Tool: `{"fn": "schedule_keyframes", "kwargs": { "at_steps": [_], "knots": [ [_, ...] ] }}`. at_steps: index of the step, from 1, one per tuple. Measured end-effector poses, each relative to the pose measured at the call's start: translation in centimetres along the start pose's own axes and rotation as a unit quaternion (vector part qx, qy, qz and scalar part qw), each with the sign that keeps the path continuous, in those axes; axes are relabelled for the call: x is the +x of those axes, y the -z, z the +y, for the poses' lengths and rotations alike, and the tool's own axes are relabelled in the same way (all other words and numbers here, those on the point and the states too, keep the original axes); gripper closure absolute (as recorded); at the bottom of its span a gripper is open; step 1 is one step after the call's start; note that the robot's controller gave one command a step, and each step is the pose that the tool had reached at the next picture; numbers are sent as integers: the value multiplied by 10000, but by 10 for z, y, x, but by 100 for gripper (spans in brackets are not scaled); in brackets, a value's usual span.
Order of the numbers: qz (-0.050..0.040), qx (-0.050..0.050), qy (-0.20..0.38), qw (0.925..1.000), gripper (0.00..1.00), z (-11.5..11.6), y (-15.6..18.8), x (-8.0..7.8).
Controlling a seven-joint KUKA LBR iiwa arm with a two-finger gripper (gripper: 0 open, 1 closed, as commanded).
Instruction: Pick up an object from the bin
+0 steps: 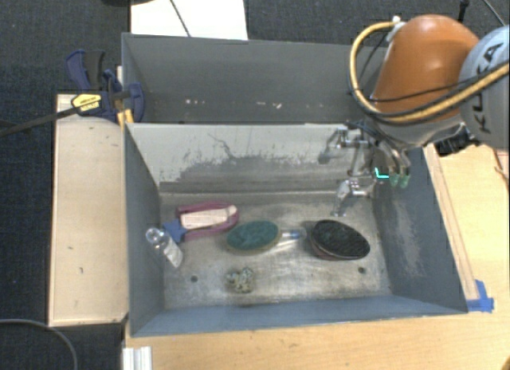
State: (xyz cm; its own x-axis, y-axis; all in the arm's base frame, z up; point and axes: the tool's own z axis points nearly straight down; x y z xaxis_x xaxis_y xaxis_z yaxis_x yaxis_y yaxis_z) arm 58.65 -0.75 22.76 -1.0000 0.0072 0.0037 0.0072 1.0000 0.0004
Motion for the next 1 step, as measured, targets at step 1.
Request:
{"fn": "schedule_keyframes", "kwargs": {
  "at_steps": [1],
  "knots": [
    [-17, 0, 658, 9978, 0, 12, 5, 56]
  ]
}}
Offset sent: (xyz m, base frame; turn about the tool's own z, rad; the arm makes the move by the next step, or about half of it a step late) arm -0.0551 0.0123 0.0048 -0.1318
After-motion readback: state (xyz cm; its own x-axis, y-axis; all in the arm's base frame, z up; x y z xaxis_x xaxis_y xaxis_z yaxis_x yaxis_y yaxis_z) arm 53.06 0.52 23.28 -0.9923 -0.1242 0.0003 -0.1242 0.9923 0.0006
